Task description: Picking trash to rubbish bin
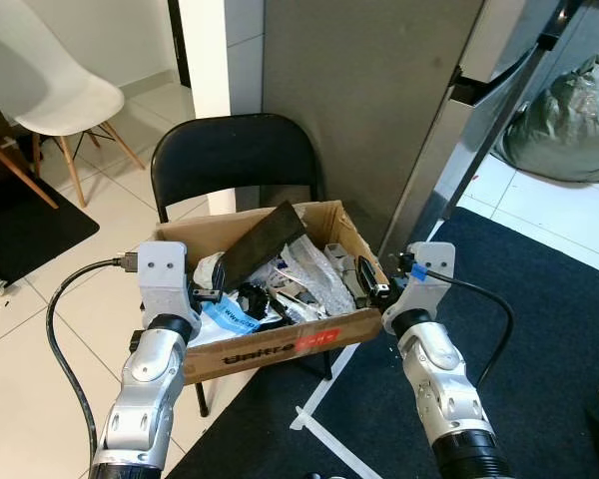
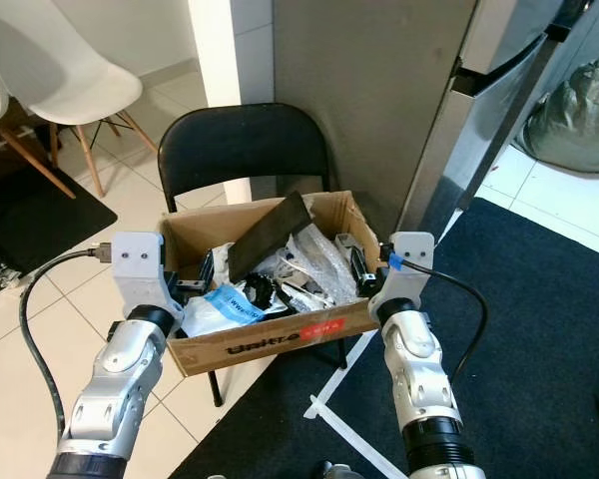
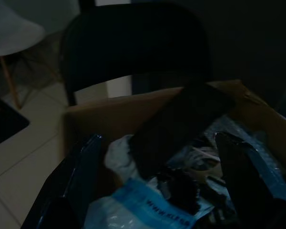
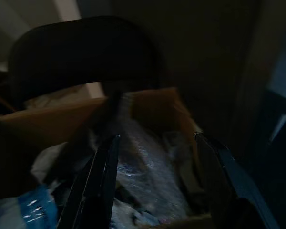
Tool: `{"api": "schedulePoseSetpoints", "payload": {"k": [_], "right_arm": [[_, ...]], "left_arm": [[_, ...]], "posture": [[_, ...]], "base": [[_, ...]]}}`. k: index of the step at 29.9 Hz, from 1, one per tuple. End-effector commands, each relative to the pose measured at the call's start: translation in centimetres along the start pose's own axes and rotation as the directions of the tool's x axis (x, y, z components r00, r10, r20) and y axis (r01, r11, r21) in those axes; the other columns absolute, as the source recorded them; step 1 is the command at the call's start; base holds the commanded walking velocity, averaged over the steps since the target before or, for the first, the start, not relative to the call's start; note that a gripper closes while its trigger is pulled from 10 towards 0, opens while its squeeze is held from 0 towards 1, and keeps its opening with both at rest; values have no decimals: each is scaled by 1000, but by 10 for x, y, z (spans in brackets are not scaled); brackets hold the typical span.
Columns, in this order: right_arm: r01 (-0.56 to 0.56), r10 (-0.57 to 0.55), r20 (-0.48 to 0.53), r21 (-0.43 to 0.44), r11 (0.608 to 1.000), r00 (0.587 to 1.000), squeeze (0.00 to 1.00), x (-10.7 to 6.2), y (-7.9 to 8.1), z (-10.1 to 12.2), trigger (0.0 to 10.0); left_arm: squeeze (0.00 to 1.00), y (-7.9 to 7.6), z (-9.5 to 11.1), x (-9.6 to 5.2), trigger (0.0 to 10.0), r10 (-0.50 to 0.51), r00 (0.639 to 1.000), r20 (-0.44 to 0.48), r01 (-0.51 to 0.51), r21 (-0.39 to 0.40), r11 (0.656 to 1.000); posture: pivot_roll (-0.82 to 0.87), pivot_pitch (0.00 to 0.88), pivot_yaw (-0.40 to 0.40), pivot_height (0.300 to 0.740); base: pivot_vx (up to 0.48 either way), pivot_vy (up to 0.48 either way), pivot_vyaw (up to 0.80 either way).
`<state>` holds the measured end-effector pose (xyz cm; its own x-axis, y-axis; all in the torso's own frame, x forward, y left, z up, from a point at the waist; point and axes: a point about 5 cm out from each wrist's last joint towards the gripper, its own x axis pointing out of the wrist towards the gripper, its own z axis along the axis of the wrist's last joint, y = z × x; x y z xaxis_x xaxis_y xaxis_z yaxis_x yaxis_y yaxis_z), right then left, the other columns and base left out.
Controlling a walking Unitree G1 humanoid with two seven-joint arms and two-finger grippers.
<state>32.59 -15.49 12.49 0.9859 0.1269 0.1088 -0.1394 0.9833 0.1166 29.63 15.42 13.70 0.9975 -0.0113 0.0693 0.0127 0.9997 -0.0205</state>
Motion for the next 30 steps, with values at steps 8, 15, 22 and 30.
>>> {"api": "schedulePoseSetpoints", "payload": {"k": [8,15,22,30], "right_arm": [[36,-36,-27,-10,999,999,0,-4,-7,-5,10000],[55,-55,-36,-19,998,998,0,-5,-9,-6,10000],[85,-86,-53,-34,996,995,0,-7,-13,-9,10000],[100,-103,-66,-44,994,993,0,-8,-14,-11,10000]], "left_arm": [[0,-4,-6,-1,10000,-16,1000,-27,16,13,1000],[0,-4,-6,-1,10000,-18,999,-29,18,19,1000],[0,-5,-6,0,10000,-26,999,-31,27,24,999],[0,-5,-8,-1,10000,-29,999,-37,30,27,999]], "posture": [[35,138,-23,740],[32,144,-15,740],[33,149,-14,740],[33,152,-12,740]], "base": [[0,0,-800],[0,0,-800],[0,0,-800],[0,0,-800]]}}
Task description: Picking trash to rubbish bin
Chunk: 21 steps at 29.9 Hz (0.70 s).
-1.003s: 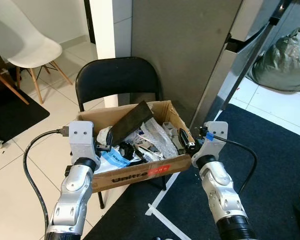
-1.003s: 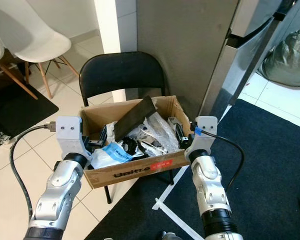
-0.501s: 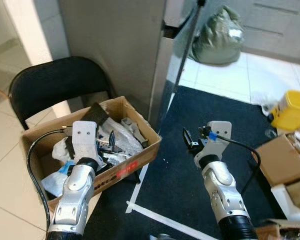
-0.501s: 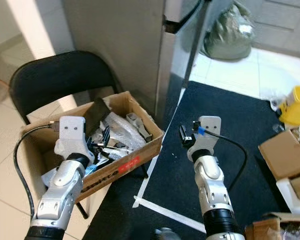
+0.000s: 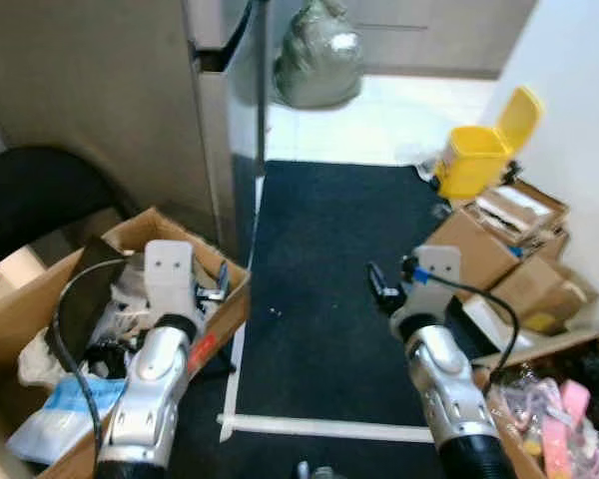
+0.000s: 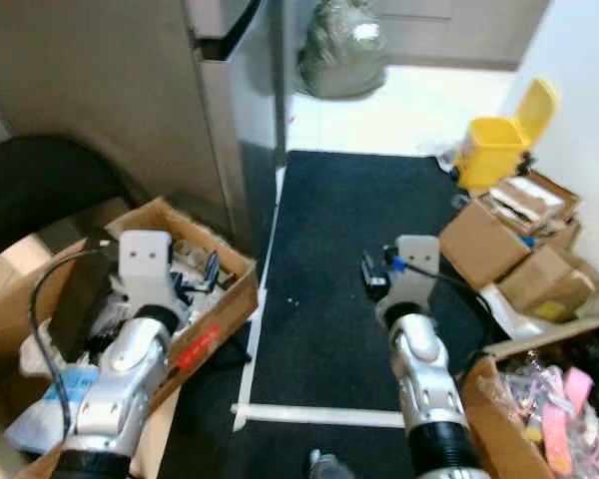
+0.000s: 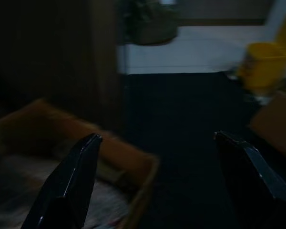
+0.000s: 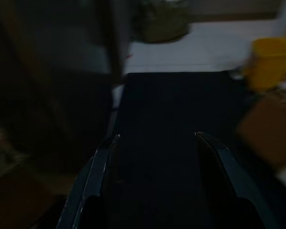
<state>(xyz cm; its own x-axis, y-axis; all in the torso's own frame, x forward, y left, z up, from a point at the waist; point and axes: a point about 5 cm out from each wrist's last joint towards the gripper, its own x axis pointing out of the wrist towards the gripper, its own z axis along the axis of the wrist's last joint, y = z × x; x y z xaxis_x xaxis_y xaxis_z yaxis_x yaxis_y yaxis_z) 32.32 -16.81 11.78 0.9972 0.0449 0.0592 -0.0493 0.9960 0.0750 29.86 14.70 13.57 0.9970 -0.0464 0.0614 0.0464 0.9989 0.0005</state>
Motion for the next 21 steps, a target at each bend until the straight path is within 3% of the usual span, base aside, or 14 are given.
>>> {"api": "schedulePoseSetpoints", "payload": {"k": [1,8,11,21], "right_arm": [[14,-13,-28,8,1000,1000,0,-3,-1,-6,10000],[20,-20,-36,2,1000,999,0,-3,-1,-8,10000],[22,-25,-46,-53,998,999,0,-4,-3,-10,10000],[90,-92,-59,-30,995,994,0,-6,-9,-13,10000]], "left_arm": [[0,2,-6,-3,10000,5,1000,-29,-5,9,1000],[0,2,-7,-3,10000,3,999,-32,-2,13,1000],[0,1,-6,-3,10000,-2,1000,-31,3,14,1000],[0,6,-8,0,10000,22,999,-44,-22,12,1000]], "posture": [[33,152,-12,740],[34,153,-9,740],[34,153,-9,740],[34,151,0,740]], "base": [[0,0,-800],[0,0,-800],[0,0,-800],[0,0,-800]]}}
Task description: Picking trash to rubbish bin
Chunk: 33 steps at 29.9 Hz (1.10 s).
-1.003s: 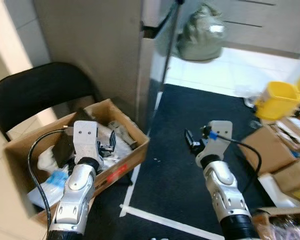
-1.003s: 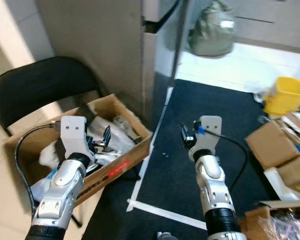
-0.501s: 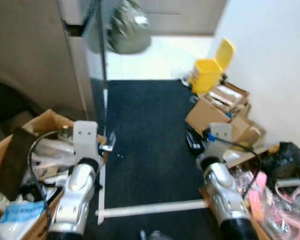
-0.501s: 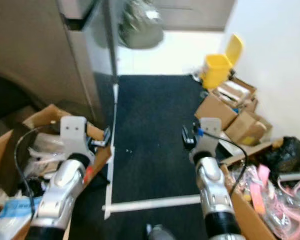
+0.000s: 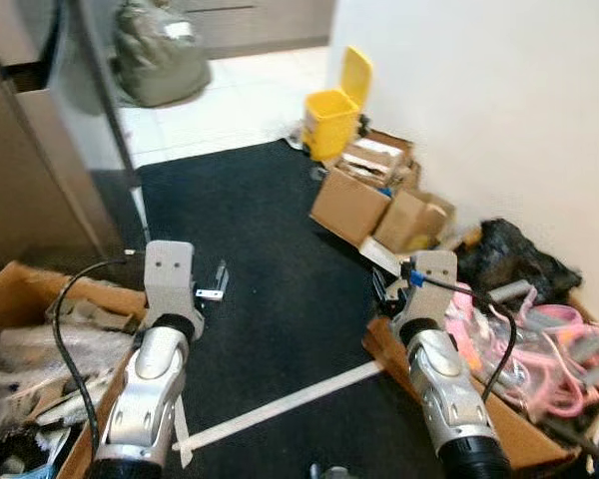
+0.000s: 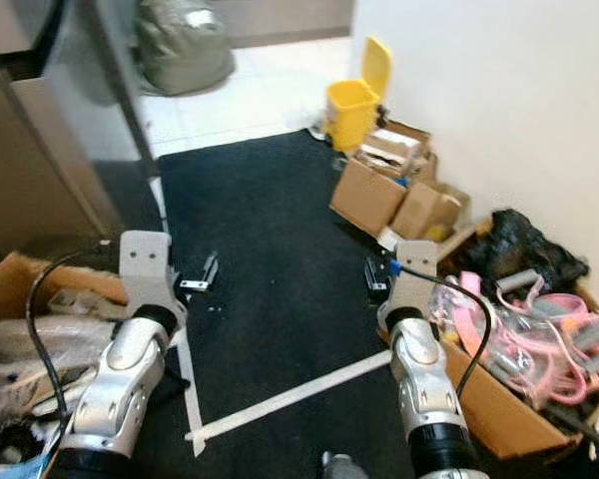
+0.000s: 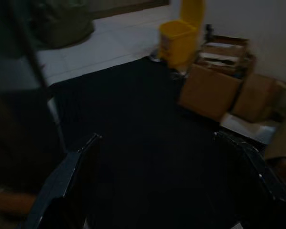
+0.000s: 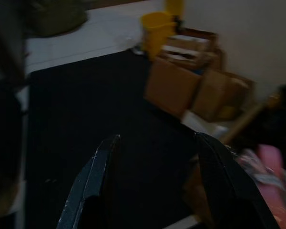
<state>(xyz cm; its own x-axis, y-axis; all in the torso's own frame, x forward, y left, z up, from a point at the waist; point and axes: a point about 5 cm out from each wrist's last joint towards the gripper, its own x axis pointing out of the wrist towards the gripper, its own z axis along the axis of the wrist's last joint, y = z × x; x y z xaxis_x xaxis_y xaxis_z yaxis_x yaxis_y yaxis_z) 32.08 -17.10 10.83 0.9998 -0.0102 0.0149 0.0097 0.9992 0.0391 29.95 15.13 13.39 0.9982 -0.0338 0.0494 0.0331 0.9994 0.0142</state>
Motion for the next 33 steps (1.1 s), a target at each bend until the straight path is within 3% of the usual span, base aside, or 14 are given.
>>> {"api": "schedulePoseSetpoints", "payload": {"k": [1,5,33], "right_arm": [[41,-40,-21,25,999,999,0,-2,-6,-4,10000],[49,-47,-35,59,997,998,0,-1,-5,-4,10000],[30,-28,-67,39,999,997,0,-5,2,-12,10000]], "left_arm": [[0,3,-7,0,10000,16,999,-45,-16,-3,1000],[0,3,-9,0,10000,25,998,-65,-25,1,1000],[0,6,-11,-1,10000,18,997,-76,-14,61,998]], "posture": [[34,151,0,740],[36,148,-1,740],[37,133,-6,740]], "base": [[0,0,-800],[0,0,-800],[0,0,-800]]}}
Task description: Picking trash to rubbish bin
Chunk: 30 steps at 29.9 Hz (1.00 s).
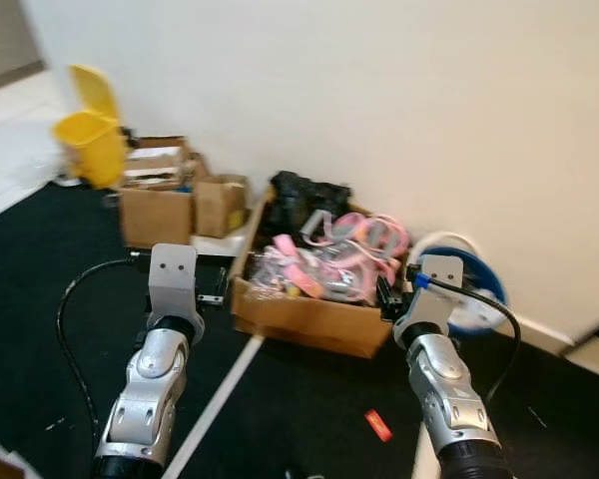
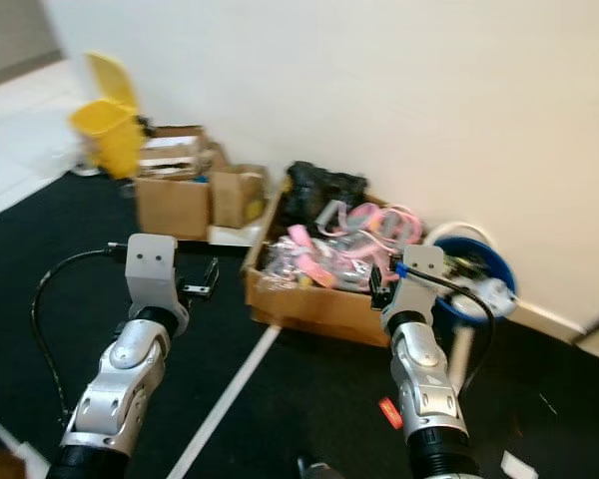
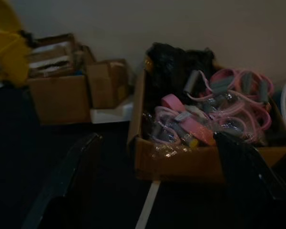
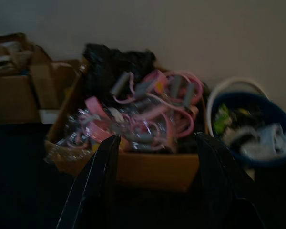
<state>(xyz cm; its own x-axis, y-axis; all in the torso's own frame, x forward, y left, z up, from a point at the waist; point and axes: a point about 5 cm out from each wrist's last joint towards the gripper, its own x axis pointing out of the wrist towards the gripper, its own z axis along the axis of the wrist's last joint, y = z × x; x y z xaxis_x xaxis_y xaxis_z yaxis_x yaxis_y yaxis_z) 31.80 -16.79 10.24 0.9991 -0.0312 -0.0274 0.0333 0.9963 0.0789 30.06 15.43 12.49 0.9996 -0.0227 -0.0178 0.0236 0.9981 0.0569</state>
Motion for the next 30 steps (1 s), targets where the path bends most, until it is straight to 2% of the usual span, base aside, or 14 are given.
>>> {"api": "schedulePoseSetpoints", "payload": {"k": [1,30], "right_arm": [[6,-6,-25,-1,1000,1000,0,-2,-1,-5,10000],[8,-9,-33,-25,1000,999,0,0,-5,-5,10000]], "left_arm": [[0,3,-3,-1,10000,8,1000,-8,-8,18,1000],[0,2,-3,0,10000,8,1000,0,-8,20,1000]], "posture": [[35,130,-7,740],[28,113,-10,740]], "base": [[0,0,-800],[0,0,-800]]}}
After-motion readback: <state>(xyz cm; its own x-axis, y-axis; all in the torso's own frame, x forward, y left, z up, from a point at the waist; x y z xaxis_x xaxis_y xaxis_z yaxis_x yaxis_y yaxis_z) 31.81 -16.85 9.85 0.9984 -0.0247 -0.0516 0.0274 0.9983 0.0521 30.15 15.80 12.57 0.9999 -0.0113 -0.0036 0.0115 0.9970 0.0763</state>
